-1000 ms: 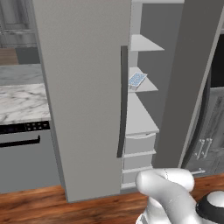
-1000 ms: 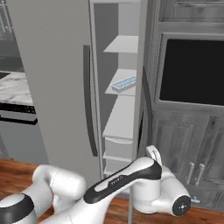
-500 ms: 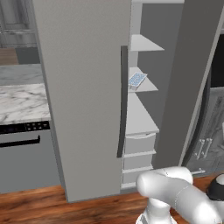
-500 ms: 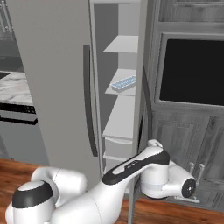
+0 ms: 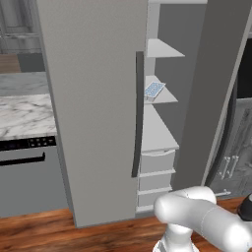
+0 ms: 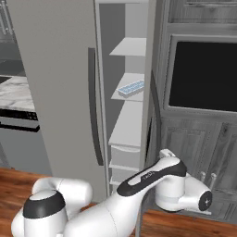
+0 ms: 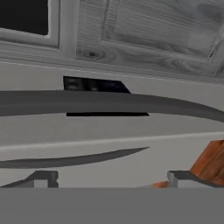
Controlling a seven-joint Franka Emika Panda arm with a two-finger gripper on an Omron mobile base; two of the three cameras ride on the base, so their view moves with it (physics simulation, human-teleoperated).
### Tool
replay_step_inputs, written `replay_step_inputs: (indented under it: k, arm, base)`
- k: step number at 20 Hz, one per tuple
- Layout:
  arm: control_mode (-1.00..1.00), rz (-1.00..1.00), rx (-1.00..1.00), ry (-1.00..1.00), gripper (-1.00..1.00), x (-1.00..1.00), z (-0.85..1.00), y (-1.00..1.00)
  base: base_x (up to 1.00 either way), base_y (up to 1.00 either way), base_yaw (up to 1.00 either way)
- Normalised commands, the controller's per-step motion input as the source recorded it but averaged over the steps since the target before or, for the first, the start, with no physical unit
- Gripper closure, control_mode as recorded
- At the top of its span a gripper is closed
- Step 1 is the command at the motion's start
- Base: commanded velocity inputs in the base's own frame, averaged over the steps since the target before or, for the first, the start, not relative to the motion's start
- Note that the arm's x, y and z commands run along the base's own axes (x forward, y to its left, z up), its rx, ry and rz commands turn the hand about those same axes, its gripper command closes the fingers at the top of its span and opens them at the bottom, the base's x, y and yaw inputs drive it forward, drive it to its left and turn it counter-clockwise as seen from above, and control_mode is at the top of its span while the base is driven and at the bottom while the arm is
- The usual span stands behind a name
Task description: The ice cube tray has been filled with water. Take the tray and place it in the freezer to make ice. Close the freezer door after placing the tray.
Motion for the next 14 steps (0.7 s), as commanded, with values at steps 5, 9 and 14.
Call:
replay_step_inputs:
  k: [5, 9, 14]
  arm:
    - [-1.00, 0.00, 0.00, -0.01, -1.00, 0.36, -0.27, 0.00]
    - [-1.00, 0.00, 0.00, 0.00, -1.00, 0.41, -0.21, 0.00]
    - [-1.00, 0.00, 0.00, 0.00, -1.00, 0.28, -0.11, 0.00]
  base:
    - [0.00, 0.00, 0.00]
    - [0.00, 0.00, 0.00]
    - [0.00, 0.00, 0.00]
